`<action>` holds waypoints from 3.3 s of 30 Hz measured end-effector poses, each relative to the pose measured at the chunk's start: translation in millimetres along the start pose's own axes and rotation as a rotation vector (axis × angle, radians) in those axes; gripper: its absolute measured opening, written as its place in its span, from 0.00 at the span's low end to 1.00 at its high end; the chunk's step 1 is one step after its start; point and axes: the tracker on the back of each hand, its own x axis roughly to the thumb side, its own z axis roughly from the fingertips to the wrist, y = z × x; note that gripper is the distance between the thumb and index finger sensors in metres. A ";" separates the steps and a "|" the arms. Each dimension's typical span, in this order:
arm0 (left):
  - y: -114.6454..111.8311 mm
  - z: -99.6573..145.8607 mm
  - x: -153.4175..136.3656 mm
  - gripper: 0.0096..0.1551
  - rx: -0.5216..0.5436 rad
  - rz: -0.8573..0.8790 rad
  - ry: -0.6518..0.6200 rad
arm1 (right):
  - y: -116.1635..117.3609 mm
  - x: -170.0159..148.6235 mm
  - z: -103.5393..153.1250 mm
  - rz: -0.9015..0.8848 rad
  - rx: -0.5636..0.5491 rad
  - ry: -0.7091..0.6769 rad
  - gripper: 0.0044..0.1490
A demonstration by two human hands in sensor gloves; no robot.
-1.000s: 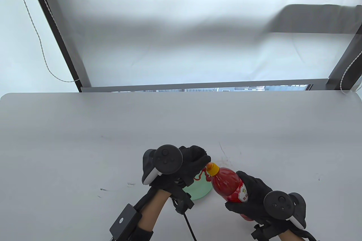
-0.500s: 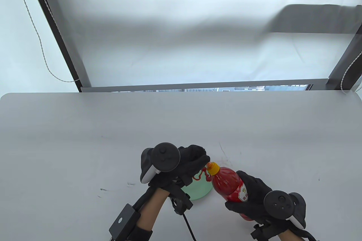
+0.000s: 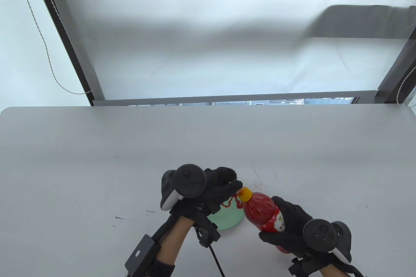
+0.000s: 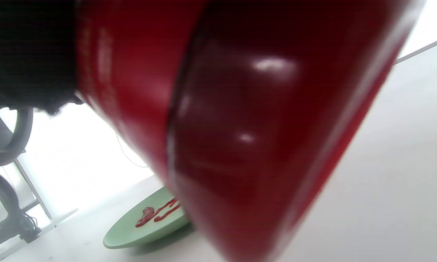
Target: Squeeze ketchup bottle to draw patterns on plate
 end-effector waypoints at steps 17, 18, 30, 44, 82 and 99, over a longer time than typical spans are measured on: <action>-0.3 -0.4 3.0 0.26 -0.011 -0.012 -0.002 | 2.0 -0.2 0.1 -0.001 0.008 -0.003 0.67; -0.7 -0.8 3.9 0.26 -0.027 -0.014 -0.011 | 2.3 -1.2 -0.2 -0.007 0.014 -0.001 0.66; 0.9 0.6 4.4 0.32 -0.061 0.053 -0.045 | 2.4 -1.0 -0.5 -0.051 0.019 -0.008 0.67; -4.8 -1.1 8.5 0.26 -0.117 -0.004 -0.053 | 5.6 -2.7 -1.0 -0.041 0.046 -0.027 0.66; -4.9 3.9 16.1 0.32 -0.040 -0.126 0.044 | 4.3 2.0 0.2 -0.017 0.031 -0.042 0.66; -10.8 6.2 26.2 0.23 0.022 -0.083 -0.041 | -1.0 1.3 0.9 -0.058 0.015 -0.078 0.66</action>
